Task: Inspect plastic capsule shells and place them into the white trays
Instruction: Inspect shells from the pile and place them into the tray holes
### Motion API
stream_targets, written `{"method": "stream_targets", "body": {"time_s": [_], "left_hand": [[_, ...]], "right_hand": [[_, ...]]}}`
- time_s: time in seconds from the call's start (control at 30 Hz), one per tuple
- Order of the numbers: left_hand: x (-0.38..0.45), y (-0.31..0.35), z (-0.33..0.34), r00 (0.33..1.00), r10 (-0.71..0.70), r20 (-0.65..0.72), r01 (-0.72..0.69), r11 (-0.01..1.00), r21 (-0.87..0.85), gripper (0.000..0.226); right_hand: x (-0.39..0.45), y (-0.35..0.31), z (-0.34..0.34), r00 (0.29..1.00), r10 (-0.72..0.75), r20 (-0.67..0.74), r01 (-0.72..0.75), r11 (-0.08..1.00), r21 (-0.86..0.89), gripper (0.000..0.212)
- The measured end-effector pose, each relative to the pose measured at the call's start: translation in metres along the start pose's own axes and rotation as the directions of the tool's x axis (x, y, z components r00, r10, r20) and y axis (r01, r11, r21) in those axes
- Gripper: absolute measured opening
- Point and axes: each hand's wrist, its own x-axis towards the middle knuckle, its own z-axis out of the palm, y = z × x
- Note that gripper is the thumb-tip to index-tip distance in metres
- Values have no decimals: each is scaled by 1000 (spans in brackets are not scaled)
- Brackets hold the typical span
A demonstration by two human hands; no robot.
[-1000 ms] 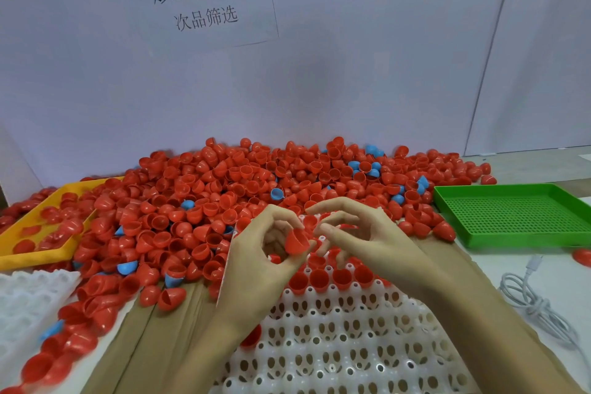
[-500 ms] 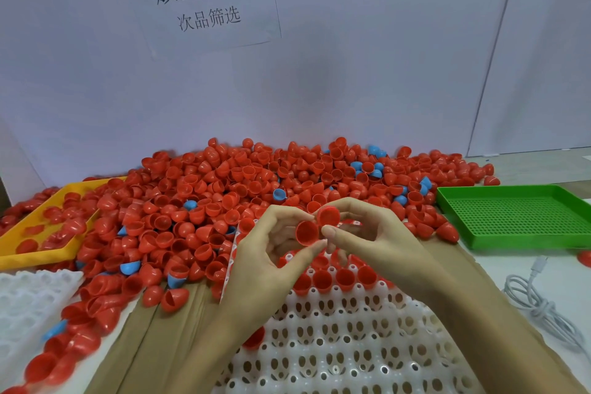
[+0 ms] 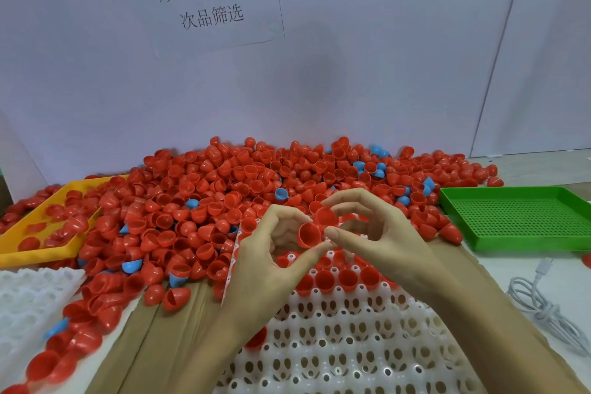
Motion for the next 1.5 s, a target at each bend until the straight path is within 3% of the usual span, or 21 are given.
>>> {"method": "stream_targets", "body": {"time_s": [0.13,0.33,0.4,0.47,0.53,0.6,0.7,0.9,1.03,1.17,1.33,1.5], "left_hand": [[-2,-1,0,994,102,-32,-94,978,187,34],[-2,-6,-4,982,127,138,-154,965,211,41],[2,-9,-12,987,51,150,-80,978,193,42],[7,-17,-23,999,-9,52,-3,976,218,26],[10,-30,-36,995,-18,-99,47,953,298,11],[10,-46,-45,983,-29,-182,104,902,418,10],[9,-64,-52,979,-81,-186,173,812,558,14],[7,-78,-49,984,-134,-114,175,755,632,10],[6,-80,-48,984,-161,-79,172,727,665,10],[7,-78,-48,985,-158,-64,159,717,679,10],[7,-75,-49,986,-159,-57,155,711,686,10],[8,-73,-50,988,-153,-36,135,712,690,10]], "right_hand": [[-1,-2,0,998,25,54,-26,1000,16,17],[-2,-2,5,996,-2,90,11,995,-95,13],[-1,0,3,997,3,79,8,990,-139,11],[-2,-1,4,991,49,121,-28,986,-167,9],[-5,-2,12,966,107,238,-59,978,-200,8],[-8,0,25,927,140,349,-35,956,-292,7],[-10,2,44,908,149,391,52,888,-458,6],[-15,2,57,898,124,422,148,818,-555,15],[-17,4,60,907,114,405,157,801,-578,22],[-14,2,58,915,98,391,120,860,-496,26],[-3,0,37,971,52,235,54,905,-422,13],[56,23,11,999,-39,13,36,702,-711,13]]}}
